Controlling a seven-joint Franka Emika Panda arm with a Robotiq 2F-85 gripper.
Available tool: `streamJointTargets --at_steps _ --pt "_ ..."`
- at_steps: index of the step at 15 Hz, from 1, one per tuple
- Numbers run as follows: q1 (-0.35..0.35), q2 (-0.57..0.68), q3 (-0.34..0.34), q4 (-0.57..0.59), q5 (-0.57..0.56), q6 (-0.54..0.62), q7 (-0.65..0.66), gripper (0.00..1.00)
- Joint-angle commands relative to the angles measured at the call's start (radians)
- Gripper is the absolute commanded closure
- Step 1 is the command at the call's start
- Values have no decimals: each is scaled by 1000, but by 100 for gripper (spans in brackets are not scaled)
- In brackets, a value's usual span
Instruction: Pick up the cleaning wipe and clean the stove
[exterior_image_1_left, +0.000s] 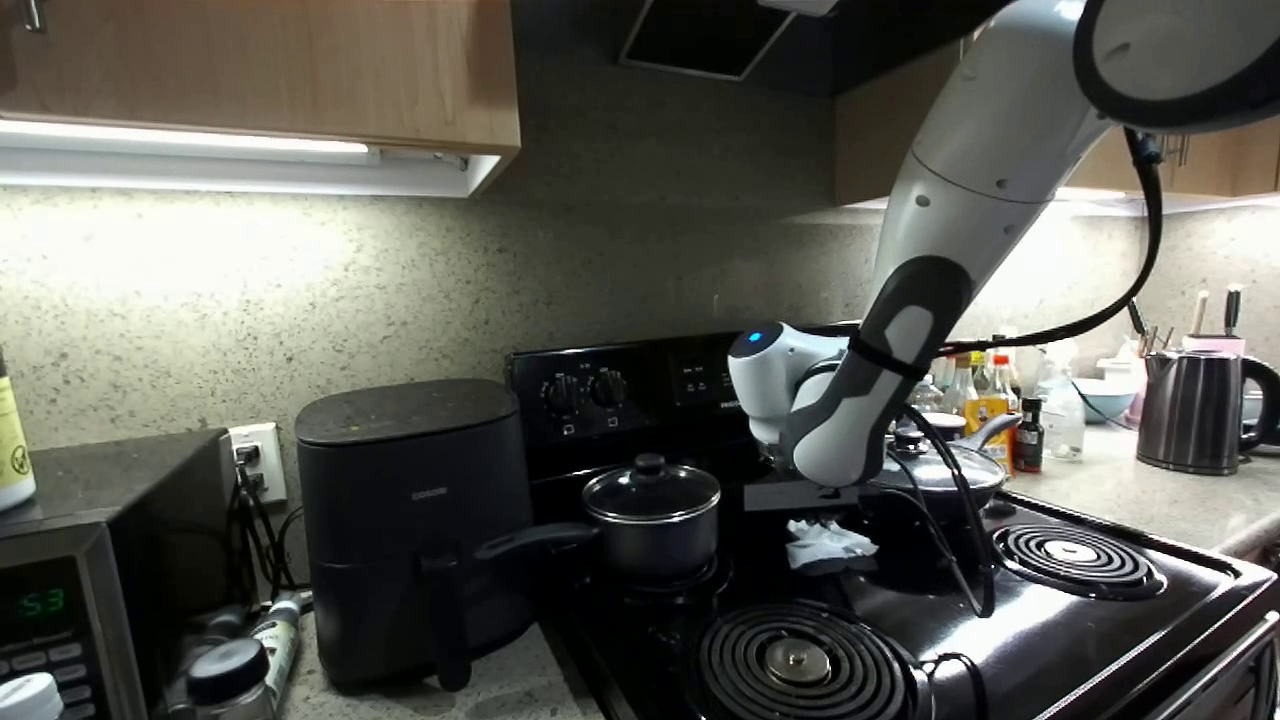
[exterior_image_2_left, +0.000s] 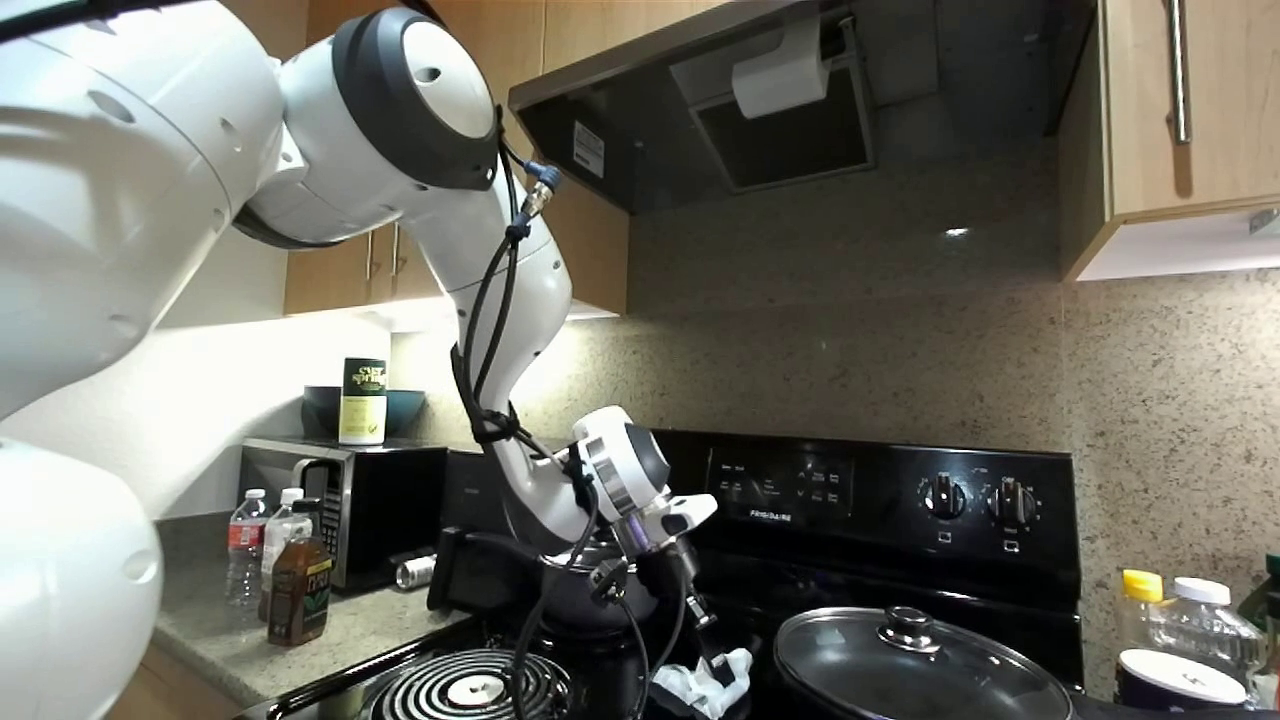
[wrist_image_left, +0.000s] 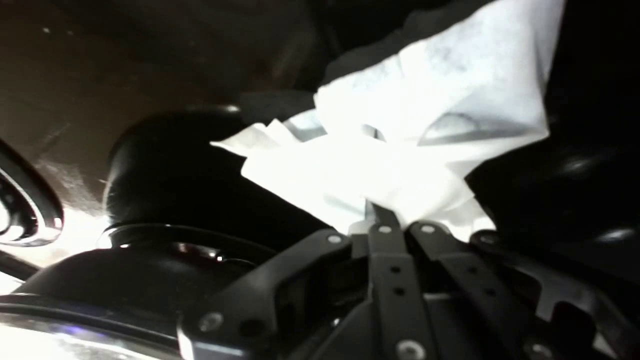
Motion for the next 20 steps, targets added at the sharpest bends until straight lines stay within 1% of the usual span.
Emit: streamJointTargets --at_steps 1,2,4,5,6,7,8,9,11,13,15,17,20 --pt "-19 -16 20 -45 -43 -130 117 100" --pt "-30 -25 32 -51 -44 -170 131 100" --pt "-64 -48 69 -75 -18 -226 118 100" --pt "-107 -71 114 -99 26 -192 54 100" --pt "-139 -88 148 -114 55 -154 16 100" --pt "-151 -107 168 -127 48 -99 11 100" --pt "-162 -129 189 -139 59 -76 -1 100" --pt "-148 -86 155 -58 1 -161 47 98" --pt "-161 -110 179 -88 13 -123 40 98" --pt "-160 -116 186 -96 15 -116 39 98" --pt "-145 -79 155 -53 -29 -100 131 100" --pt "-146 -38 137 10 -59 -102 213 100" --pt "-143 13 124 106 -93 -111 298 100"
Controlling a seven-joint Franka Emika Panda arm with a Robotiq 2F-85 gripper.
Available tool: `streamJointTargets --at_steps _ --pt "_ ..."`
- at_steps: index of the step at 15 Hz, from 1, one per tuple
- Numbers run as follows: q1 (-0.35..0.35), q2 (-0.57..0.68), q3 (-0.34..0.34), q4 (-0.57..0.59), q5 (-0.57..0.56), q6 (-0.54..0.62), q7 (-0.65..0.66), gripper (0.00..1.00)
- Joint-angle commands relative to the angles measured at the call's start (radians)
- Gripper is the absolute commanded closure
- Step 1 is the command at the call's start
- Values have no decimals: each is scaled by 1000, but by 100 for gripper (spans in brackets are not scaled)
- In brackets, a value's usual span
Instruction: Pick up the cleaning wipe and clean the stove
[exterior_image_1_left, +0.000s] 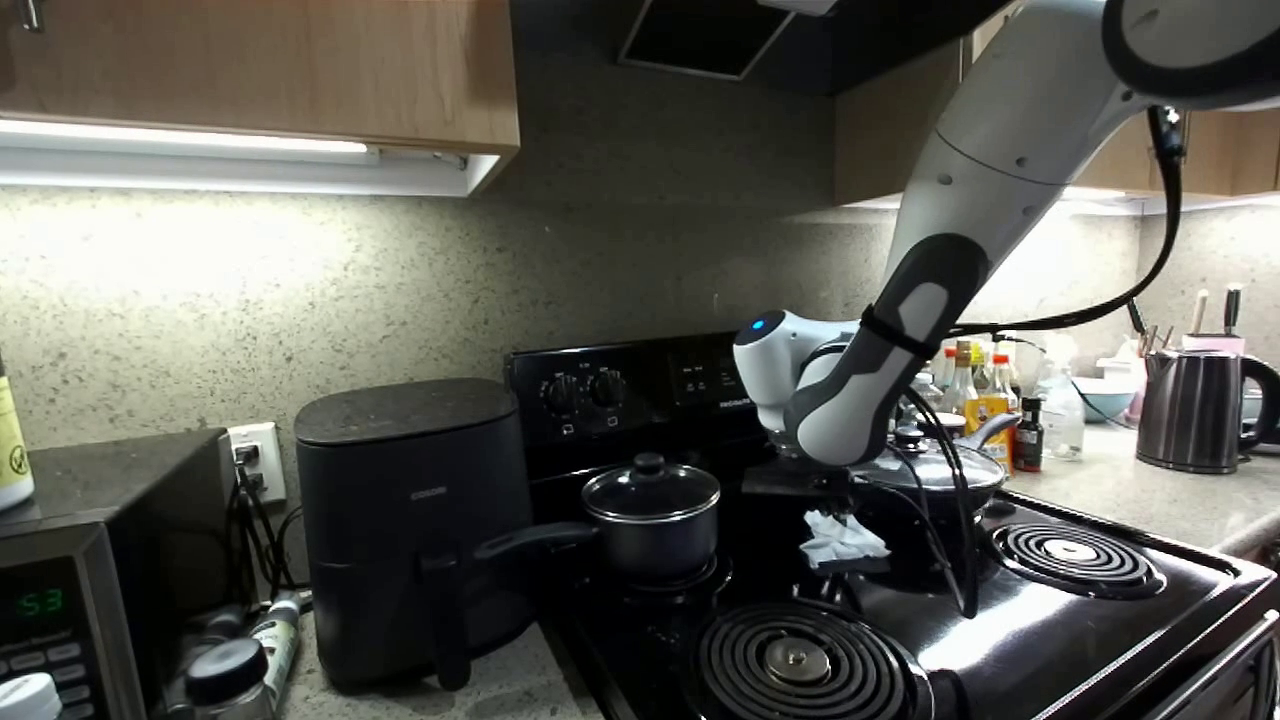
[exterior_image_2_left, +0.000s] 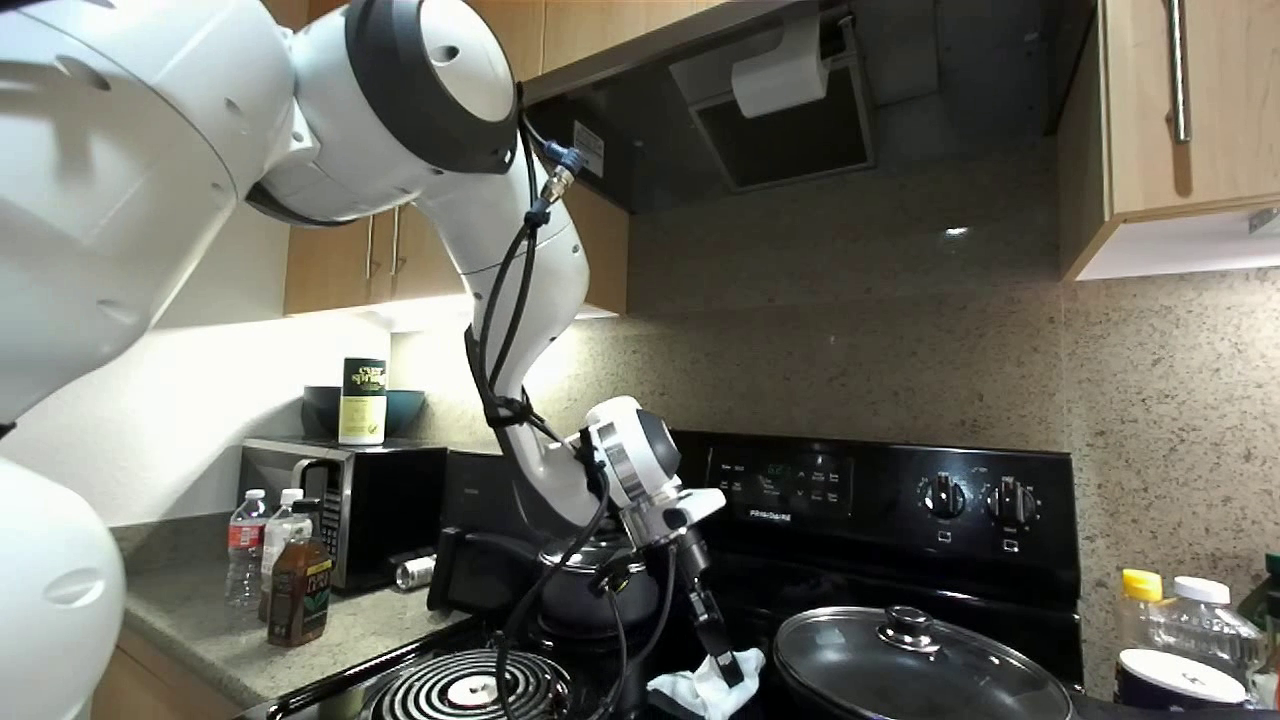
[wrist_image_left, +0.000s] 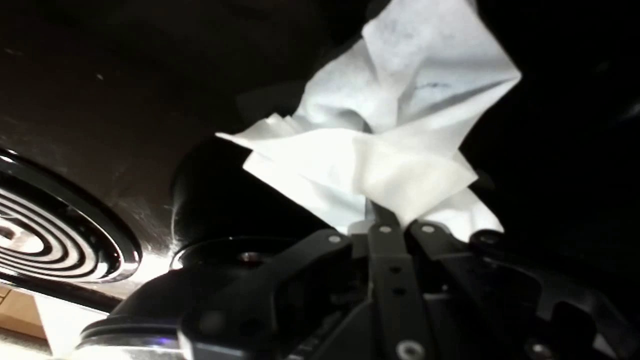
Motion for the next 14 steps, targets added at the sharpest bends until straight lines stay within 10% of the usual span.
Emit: streamJointTargets --at_steps 1,10,14 --pt "2 75 -10 120 -55 2 100 100" --pt "-72 173 116 258 53 127 -258 100" --pt "-56 157 105 256 166 -3 -335 100"
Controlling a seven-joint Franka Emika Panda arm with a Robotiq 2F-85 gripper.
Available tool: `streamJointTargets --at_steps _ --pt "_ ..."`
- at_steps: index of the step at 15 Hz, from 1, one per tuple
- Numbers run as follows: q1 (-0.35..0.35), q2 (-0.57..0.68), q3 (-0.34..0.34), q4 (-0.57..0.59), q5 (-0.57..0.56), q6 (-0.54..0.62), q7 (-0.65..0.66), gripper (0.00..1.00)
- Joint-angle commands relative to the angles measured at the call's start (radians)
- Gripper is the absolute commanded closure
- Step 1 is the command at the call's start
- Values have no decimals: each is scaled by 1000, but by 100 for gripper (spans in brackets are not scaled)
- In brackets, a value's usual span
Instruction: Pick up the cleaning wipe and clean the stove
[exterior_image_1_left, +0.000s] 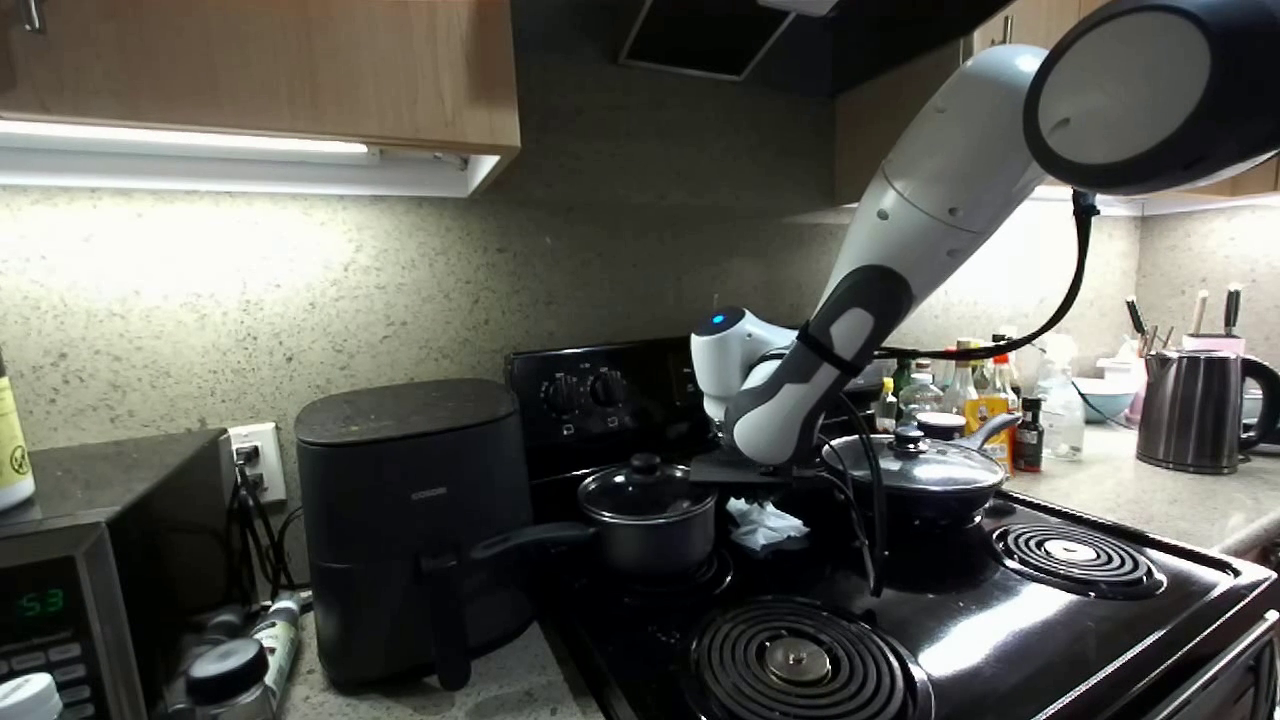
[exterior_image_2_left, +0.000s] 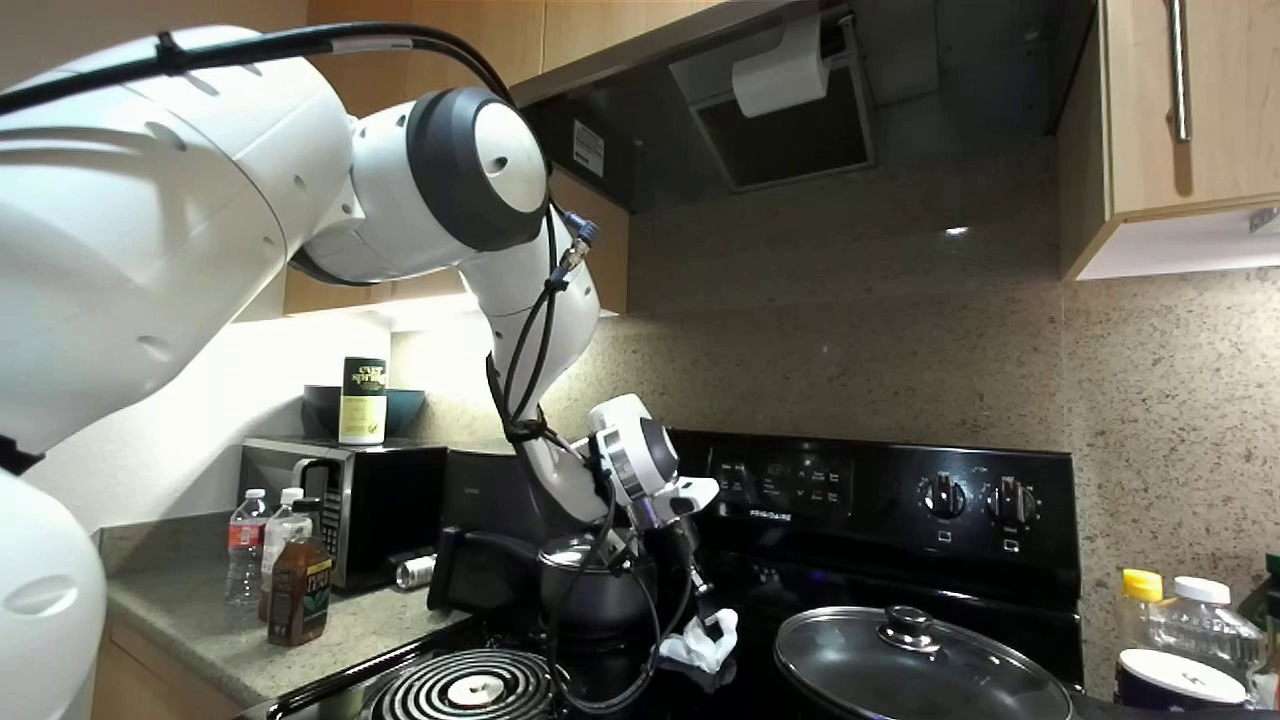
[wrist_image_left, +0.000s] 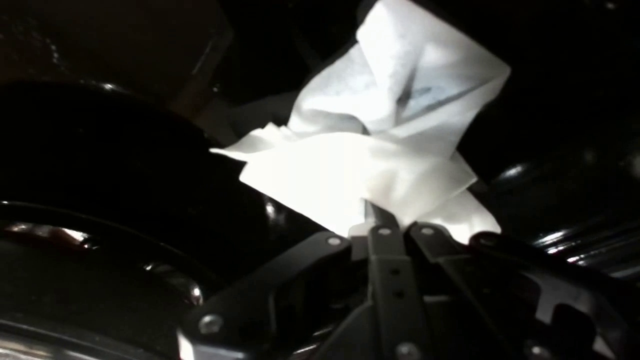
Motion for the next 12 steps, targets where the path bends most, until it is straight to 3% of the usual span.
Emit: streamJointTargets --at_steps 1,5,12 --pt "5 -13 -7 -12 88 -123 -81 100" --pt "23 -74 -37 -94 74 -288 -37 100" --pt "-13 -205 -4 -283 132 -501 -28 100"
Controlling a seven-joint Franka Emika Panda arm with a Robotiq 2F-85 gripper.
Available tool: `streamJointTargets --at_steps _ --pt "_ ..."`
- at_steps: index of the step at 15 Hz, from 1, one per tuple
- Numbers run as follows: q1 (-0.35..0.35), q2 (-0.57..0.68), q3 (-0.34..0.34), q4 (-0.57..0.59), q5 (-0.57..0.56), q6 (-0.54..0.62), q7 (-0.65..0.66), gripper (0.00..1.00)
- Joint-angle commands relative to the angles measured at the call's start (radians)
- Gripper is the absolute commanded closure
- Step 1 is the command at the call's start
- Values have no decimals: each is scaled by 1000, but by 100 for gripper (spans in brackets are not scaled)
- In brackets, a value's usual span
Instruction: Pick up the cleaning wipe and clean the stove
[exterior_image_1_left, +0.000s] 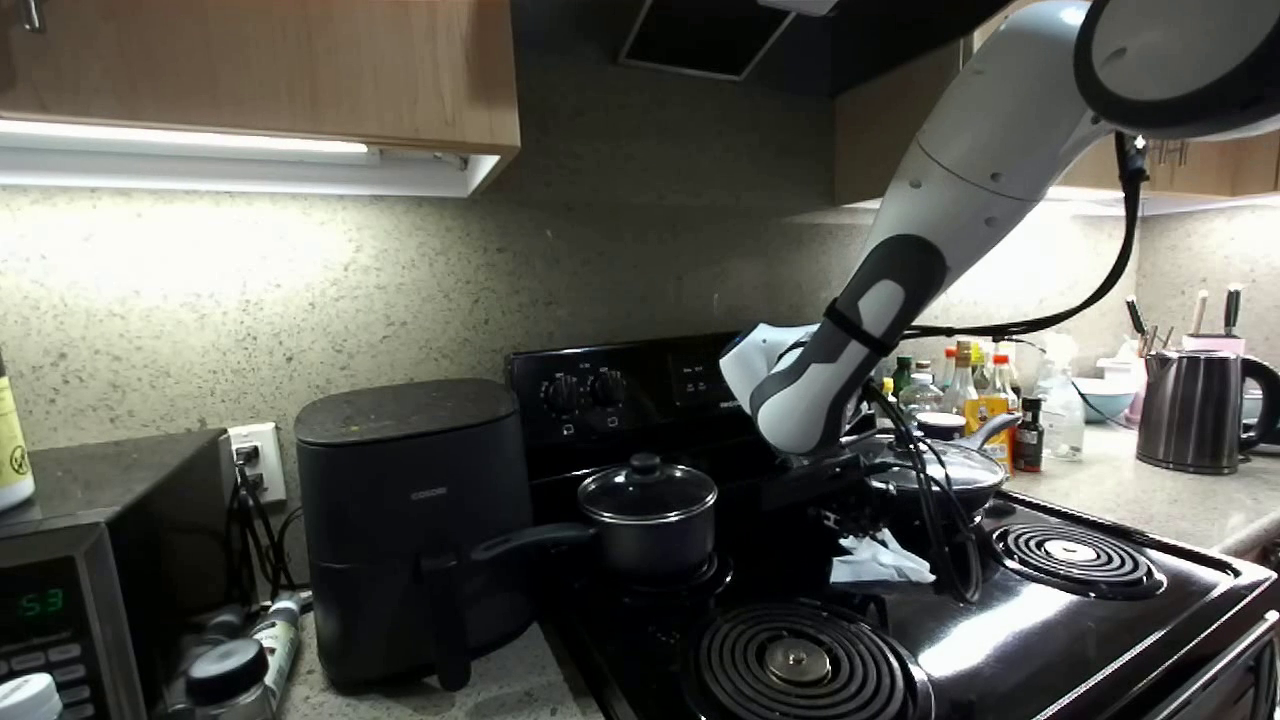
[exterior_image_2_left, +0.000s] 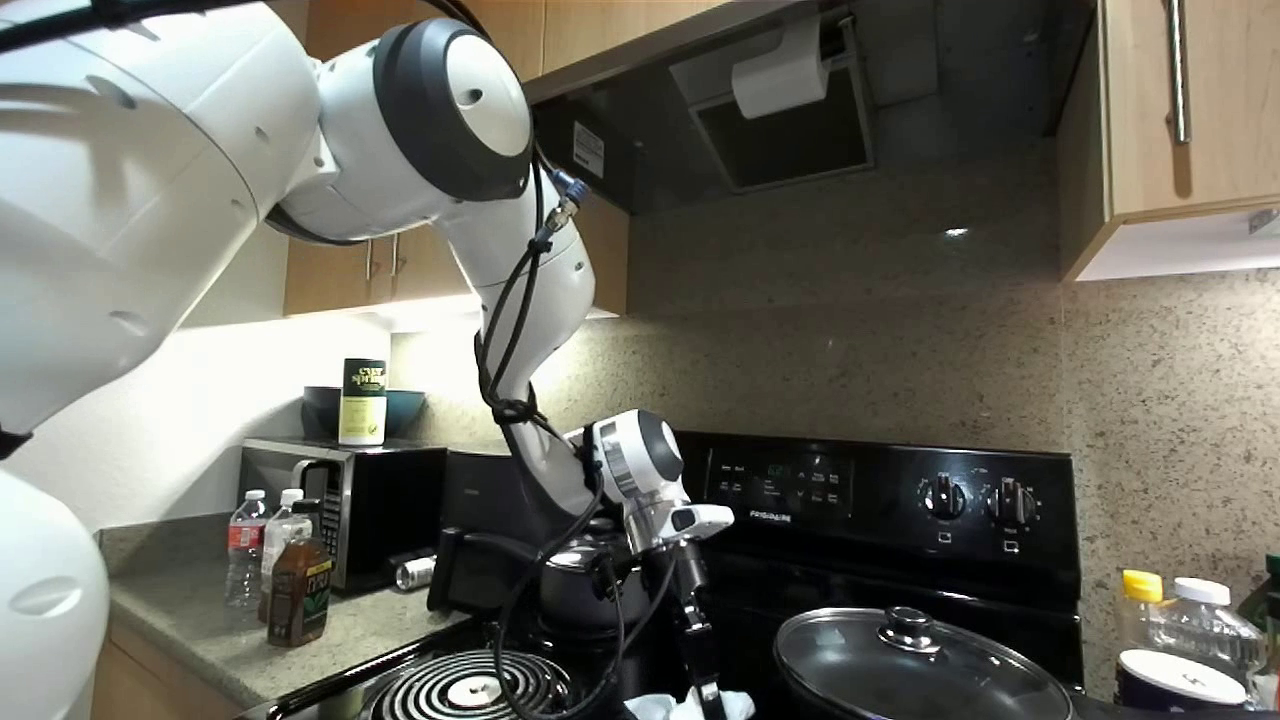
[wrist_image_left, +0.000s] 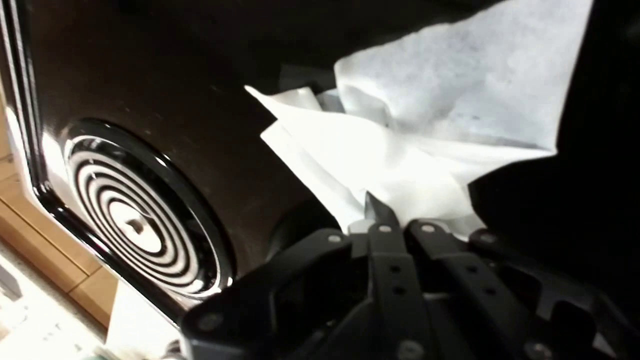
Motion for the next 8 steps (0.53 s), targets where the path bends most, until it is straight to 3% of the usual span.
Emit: streamJointTargets --at_steps 1,2,3,8 --pt "-16 -114 26 -157 63 -69 23 100" --pt "-13 -130 26 -183 65 -91 37 100" --pt "-20 -57 25 -86 33 -70 13 98" --pt "-22 -96 33 -148 38 -83 27 98"
